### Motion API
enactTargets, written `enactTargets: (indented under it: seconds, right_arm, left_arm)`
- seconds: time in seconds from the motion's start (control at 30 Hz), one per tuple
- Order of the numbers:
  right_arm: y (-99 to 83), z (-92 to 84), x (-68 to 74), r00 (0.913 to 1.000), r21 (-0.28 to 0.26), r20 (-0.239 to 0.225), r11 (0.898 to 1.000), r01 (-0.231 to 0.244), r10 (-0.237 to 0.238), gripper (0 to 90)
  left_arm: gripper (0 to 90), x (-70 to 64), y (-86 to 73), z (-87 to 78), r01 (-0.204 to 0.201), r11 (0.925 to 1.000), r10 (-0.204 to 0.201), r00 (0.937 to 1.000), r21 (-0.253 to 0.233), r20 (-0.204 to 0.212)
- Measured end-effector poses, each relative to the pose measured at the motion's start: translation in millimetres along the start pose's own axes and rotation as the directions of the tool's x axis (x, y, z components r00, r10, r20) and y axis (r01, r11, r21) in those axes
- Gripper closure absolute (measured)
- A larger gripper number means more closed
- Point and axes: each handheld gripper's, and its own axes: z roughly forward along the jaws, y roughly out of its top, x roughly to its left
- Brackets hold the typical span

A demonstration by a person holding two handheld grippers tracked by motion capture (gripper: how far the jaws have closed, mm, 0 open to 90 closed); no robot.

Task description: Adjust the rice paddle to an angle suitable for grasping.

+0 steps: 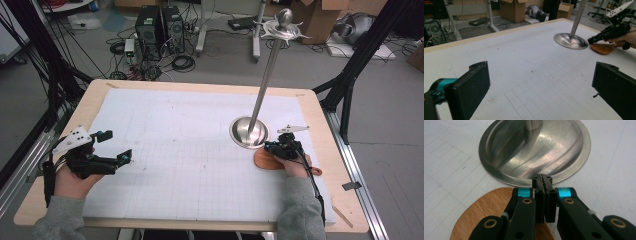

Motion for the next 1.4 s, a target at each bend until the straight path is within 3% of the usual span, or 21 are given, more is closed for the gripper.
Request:
enactTargets:
  seconds: [0.23, 0.87, 1.0, 1.4]
  right_arm:
    - [-0.9, -3.7, 10.0, 0.9994, 0.045, -0.034, 0.999, 0.009, -0.007, 89.2]
    - [-14.3, -17.8, 18.4, 0.9968, 0.050, -0.079, 0.999, 0.017, -0.013, 89.2]
    - [-16.9, -20.6, 21.3, 0.9964, 0.051, -0.079, 0.998, 0.035, -0.031, 89.2]
    - [-27.8, -32.3, 25.1, 0.9921, 0.060, -0.109, 0.996, 0.068, -0.061, 89.3]
  left_arm:
    - [2.0, -1.2, 3.3, 4.7, -0.005, 1.0000, 0.005, 0.9999, -0.006, 0.014]
    - [2.0, -9.9, 16.3, 29.4, -0.037, 0.9993, 0.037, 0.9966, 0.003, 0.074]
    - [2.0, -14.3, 21.6, 34.2, -0.054, 0.9985, 0.054, 0.9943, -0.003, 0.092]
    - [2.0, -13.7, 28.4, 49.3, -0.056, 0.9983, 0.058, 0.9911, -0.015, 0.120]
